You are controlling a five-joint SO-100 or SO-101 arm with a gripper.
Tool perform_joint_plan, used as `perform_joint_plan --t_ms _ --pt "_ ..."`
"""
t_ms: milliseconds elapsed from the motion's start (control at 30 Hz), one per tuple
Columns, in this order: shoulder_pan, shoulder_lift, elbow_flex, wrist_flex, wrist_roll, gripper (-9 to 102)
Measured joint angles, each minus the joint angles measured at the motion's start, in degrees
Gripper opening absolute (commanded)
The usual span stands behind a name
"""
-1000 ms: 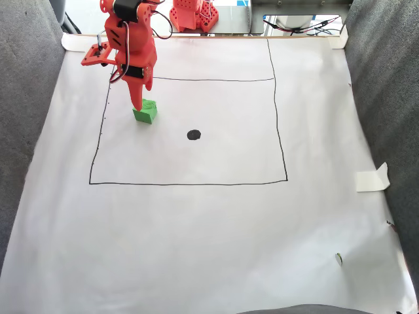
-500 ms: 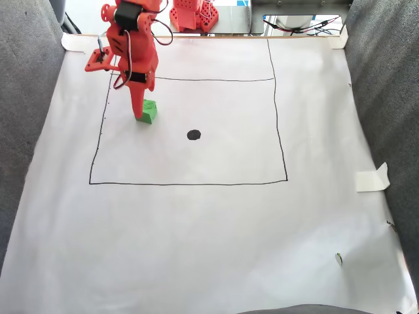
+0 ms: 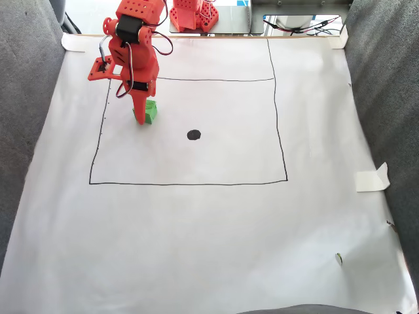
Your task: Grasp the colored block, Place it on the black dot, and then return the arm to the default position.
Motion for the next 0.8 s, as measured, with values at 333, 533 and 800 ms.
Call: perform_joint_plan --t_ms 333,533,800 --pt "0.0 -2.6 -0.1 -1.2 0.6 40" --pt "0.0 -2.7 -0.1 -1.2 1.2 40" --pt "0.0 -2.7 -0.1 -2.6 2.2 29"
